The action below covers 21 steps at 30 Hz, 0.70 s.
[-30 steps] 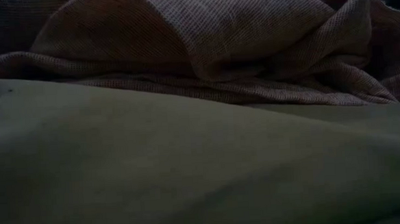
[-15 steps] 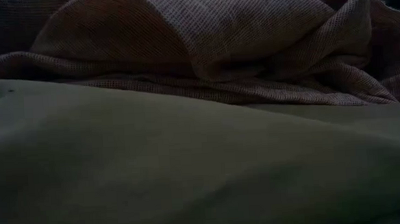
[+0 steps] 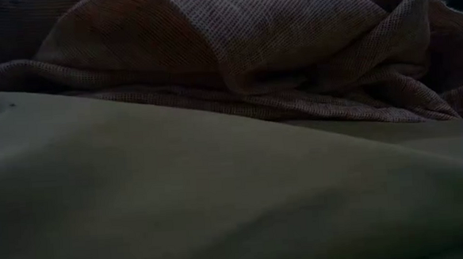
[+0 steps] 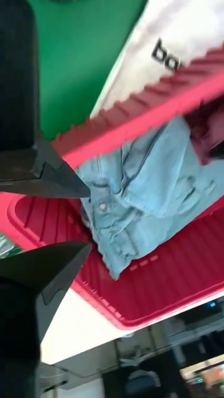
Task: Fold laundry
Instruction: Fold the purple panty
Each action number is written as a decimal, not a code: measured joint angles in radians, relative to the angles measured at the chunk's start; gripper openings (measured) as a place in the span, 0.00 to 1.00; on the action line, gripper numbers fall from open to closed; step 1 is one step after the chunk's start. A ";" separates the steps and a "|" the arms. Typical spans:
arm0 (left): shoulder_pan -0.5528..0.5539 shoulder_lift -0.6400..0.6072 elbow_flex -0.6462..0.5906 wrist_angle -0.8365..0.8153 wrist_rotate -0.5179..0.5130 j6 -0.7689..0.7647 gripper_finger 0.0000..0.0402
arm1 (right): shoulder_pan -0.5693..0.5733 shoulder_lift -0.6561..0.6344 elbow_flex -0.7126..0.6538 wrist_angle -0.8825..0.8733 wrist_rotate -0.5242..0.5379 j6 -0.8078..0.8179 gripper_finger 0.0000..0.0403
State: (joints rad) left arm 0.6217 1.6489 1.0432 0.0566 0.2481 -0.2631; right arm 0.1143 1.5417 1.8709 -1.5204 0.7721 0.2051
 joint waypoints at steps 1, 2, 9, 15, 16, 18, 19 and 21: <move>0.001 -0.018 0.000 -0.001 0.000 0.000 0.00 | -0.018 0.000 0.000 0.000 -0.003 0.000 0.30; 0.001 -0.038 0.000 -0.001 0.000 0.000 0.00 | -0.037 0.001 0.000 0.000 -0.005 -0.001 0.30; 0.001 -0.153 0.001 0.002 0.003 0.000 0.00 | -0.160 0.001 0.000 0.005 -0.041 -0.012 0.30; 0.001 -0.229 0.002 0.007 0.007 0.000 0.00 | -0.242 0.001 0.000 0.068 -0.146 -0.086 0.30; 0.001 -0.243 0.002 0.007 0.007 0.000 0.00 | -0.254 0.001 0.000 0.088 -0.183 -0.113 0.30; 0.001 -0.276 0.002 0.007 0.009 0.000 0.00 | -0.280 0.001 0.000 0.123 -0.274 -0.165 0.30; -0.003 -0.292 0.003 0.008 0.010 0.000 0.00 | -0.291 0.001 0.000 0.142 -0.328 -0.186 0.30; -0.010 -0.325 0.003 0.008 0.009 0.000 0.00 | -0.310 0.001 -0.001 0.184 -0.426 -0.189 0.30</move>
State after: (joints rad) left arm 0.6113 1.3242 1.0466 0.0647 0.2573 -0.2630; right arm -0.1958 1.5425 1.8698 -1.3368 0.3461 0.0158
